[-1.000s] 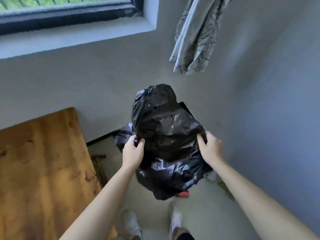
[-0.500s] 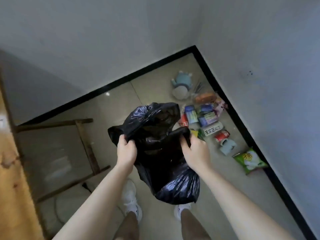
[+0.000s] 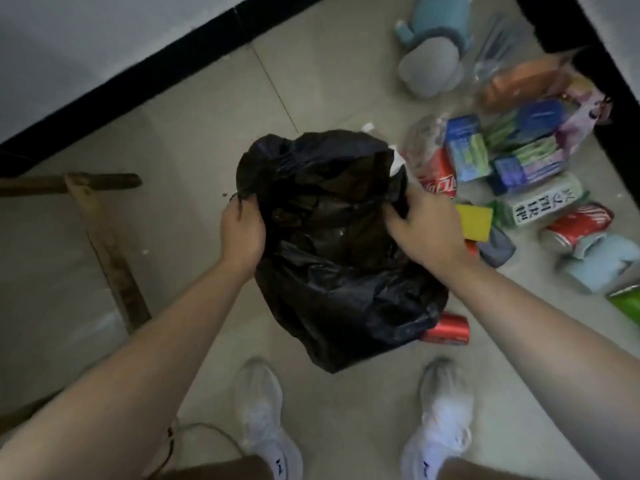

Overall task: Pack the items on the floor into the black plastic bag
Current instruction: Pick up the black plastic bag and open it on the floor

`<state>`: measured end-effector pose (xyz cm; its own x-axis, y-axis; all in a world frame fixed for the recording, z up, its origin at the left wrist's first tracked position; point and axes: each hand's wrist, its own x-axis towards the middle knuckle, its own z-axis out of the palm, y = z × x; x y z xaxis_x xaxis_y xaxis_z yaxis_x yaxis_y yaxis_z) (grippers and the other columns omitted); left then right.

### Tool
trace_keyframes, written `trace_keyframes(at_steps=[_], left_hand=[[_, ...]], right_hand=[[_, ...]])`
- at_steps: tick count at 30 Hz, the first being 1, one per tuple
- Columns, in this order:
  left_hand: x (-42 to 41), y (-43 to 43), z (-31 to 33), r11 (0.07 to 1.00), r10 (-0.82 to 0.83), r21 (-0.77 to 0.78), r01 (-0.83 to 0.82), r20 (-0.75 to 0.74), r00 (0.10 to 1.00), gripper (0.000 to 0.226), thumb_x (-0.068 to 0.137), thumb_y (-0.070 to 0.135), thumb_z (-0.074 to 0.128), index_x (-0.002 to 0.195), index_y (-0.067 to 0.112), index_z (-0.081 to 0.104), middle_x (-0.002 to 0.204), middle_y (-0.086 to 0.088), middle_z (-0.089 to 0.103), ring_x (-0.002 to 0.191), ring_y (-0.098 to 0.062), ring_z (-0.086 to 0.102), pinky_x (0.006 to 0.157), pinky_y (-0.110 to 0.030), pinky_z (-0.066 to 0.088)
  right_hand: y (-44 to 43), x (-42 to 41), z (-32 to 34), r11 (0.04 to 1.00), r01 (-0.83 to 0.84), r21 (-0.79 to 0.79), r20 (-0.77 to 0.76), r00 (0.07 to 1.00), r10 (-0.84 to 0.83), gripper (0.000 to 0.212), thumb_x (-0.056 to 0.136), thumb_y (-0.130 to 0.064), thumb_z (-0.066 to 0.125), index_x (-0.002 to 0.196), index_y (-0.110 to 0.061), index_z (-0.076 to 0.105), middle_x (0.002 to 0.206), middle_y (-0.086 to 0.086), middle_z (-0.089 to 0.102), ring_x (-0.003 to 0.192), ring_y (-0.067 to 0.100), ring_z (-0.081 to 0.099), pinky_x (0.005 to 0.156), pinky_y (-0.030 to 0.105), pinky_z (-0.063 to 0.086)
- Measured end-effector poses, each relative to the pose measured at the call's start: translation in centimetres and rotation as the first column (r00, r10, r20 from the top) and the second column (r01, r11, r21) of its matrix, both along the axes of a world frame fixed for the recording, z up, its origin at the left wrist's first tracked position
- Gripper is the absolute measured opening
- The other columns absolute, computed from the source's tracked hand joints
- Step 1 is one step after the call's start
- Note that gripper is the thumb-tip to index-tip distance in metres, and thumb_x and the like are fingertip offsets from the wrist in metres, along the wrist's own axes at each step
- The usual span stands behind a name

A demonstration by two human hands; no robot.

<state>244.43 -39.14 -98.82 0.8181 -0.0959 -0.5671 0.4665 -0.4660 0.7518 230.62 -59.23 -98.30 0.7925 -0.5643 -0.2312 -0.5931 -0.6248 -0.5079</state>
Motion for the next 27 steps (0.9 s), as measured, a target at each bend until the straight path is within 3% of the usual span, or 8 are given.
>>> trace_keyframes(at_steps=[4,9,12,17,20,22,24,27], left_hand=[[2.9,-2.0,-5.4,0.999,0.008,-0.038,-0.006,0.051,0.999,0.048,0.102,0.046,0.035,0.131,0.018,0.060,0.121,0.003,0.065,0.110,-0.015,0.061,0.101,-0.035,0.049],[3.9,-3.6,-10.0,0.991,0.037,-0.130,-0.031,0.051,0.998,0.057,0.102,0.054,0.027,0.142,0.021,0.049,0.121,0.009,0.056,0.103,-0.007,0.056,0.091,-0.020,0.041],[4.8,-3.9,-11.6,0.975,0.003,-0.223,0.013,0.069,0.998,0.062,0.099,0.061,0.025,0.143,0.023,0.048,0.125,0.008,0.058,0.105,-0.008,0.056,0.095,-0.025,0.042],[6.9,-4.1,-8.3,0.952,-0.050,-0.285,0.116,0.228,0.972,0.066,0.096,0.067,0.022,0.137,0.026,0.053,0.128,0.009,0.061,0.112,-0.010,0.059,0.104,-0.035,0.046],[5.5,-3.0,-5.4,0.953,0.012,-0.297,0.060,0.233,0.972,0.066,0.098,0.066,0.019,0.136,0.026,0.054,0.126,0.008,0.060,0.113,-0.010,0.058,0.104,-0.034,0.045],[4.7,-1.8,-6.2,0.976,0.022,-0.218,0.016,0.169,0.985,0.068,0.098,0.065,0.017,0.138,0.021,0.053,0.134,0.001,0.058,0.121,-0.020,0.056,0.109,-0.042,0.043],[4.2,-0.1,-8.4,0.998,-0.012,-0.061,0.016,0.066,0.998,0.072,0.097,0.066,0.019,0.138,0.016,0.051,0.137,-0.006,0.056,0.123,-0.029,0.054,0.109,-0.048,0.042],[4.1,1.9,-11.2,0.993,-0.098,0.050,0.106,-0.139,0.985,0.070,0.094,0.064,0.036,0.139,0.012,0.051,0.134,-0.013,0.059,0.115,-0.036,0.059,0.100,-0.048,0.049]], right_hand=[[-2.4,3.6,-4.9,0.995,0.009,-0.097,0.169,0.986,0.007,0.036,0.093,-0.042,0.058,0.105,-0.009,0.060,0.085,0.023,0.067,0.083,0.045,0.063,0.061,0.039,0.037],[-3.2,4.9,-6.6,0.996,0.018,-0.083,0.490,0.871,0.025,0.030,0.097,-0.034,0.058,0.093,-0.004,0.058,0.070,-0.002,0.051,0.066,0.009,0.045,0.060,0.022,0.025],[-3.1,5.4,-6.1,0.990,-0.061,-0.127,0.577,0.808,0.123,0.024,0.098,-0.033,0.056,0.088,-0.011,0.050,0.065,-0.015,0.040,0.065,0.001,0.040,0.056,0.013,0.028],[-2.7,6.2,0.2,0.967,-0.030,-0.254,0.748,0.627,0.216,0.035,0.100,-0.031,0.052,0.097,0.004,0.056,0.071,-0.010,0.044,0.064,-0.001,0.042,0.062,0.012,0.030],[-0.9,5.5,2.0,0.990,-0.045,-0.137,0.794,0.593,0.137,0.028,0.101,-0.027,0.051,0.097,0.000,0.056,0.074,-0.007,0.052,0.068,-0.004,0.047,0.064,0.016,0.036],[-0.3,5.6,0.0,0.997,-0.071,0.020,0.677,0.735,0.039,0.024,0.100,-0.033,0.052,0.096,-0.011,0.061,0.083,0.000,0.062,0.079,0.005,0.056,0.069,0.025,0.042],[-0.3,5.8,-3.4,0.978,-0.001,0.209,0.320,0.945,-0.067,0.029,0.099,-0.039,0.053,0.094,-0.013,0.066,0.086,0.004,0.066,0.089,0.019,0.064,0.069,0.026,0.046],[-0.4,5.3,-7.6,0.916,0.175,0.360,-0.084,0.984,-0.155,0.032,0.097,-0.039,0.054,0.099,-0.010,0.068,0.086,0.007,0.064,0.077,0.021,0.061,0.059,0.016,0.044]])
